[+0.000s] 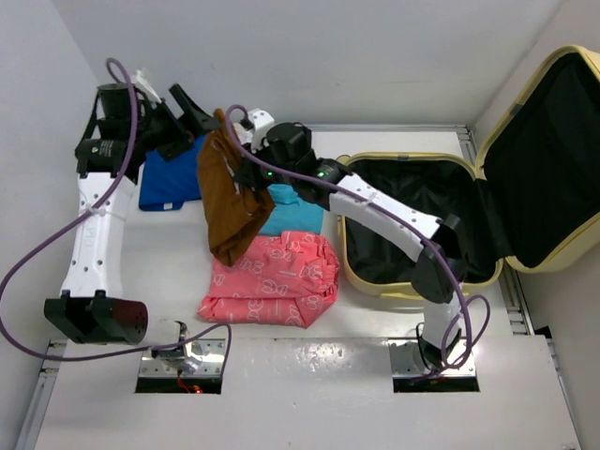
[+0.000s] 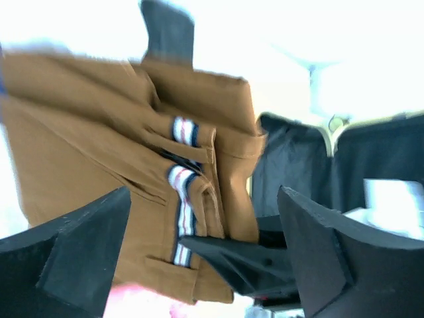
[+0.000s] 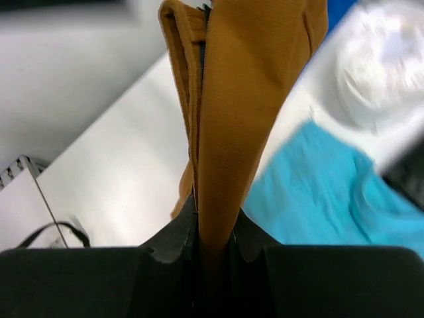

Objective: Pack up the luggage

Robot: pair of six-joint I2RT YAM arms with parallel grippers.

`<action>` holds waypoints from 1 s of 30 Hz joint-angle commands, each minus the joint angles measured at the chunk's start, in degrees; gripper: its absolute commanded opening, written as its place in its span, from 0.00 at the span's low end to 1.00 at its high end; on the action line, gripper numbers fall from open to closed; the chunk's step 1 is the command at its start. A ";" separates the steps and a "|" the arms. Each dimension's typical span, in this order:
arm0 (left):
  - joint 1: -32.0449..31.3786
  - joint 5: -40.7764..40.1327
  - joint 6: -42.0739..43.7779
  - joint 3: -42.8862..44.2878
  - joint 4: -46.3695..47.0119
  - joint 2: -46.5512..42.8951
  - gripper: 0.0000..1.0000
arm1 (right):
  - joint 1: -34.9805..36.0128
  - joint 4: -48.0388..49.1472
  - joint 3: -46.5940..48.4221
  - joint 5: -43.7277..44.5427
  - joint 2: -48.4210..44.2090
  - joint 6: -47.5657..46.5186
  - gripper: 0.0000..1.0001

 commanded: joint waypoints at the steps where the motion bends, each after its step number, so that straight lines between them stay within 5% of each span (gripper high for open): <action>1: 2.98 -1.91 -1.15 2.50 13.62 -4.49 1.00 | -3.00 4.09 -0.52 -3.10 -9.92 2.74 0.00; 6: 7.29 -2.98 1.75 4.96 23.58 -4.49 1.00 | -10.11 -0.12 -5.96 -4.51 -19.56 5.98 0.00; 16: 10.36 1.15 2.28 -0.91 25.52 -1.15 1.00 | -31.63 -13.05 -31.17 -12.59 -39.26 3.38 0.00; 30: 11.51 5.46 3.77 -5.84 26.05 1.67 1.00 | -62.05 -23.95 -46.48 -23.41 -38.14 -19.84 0.00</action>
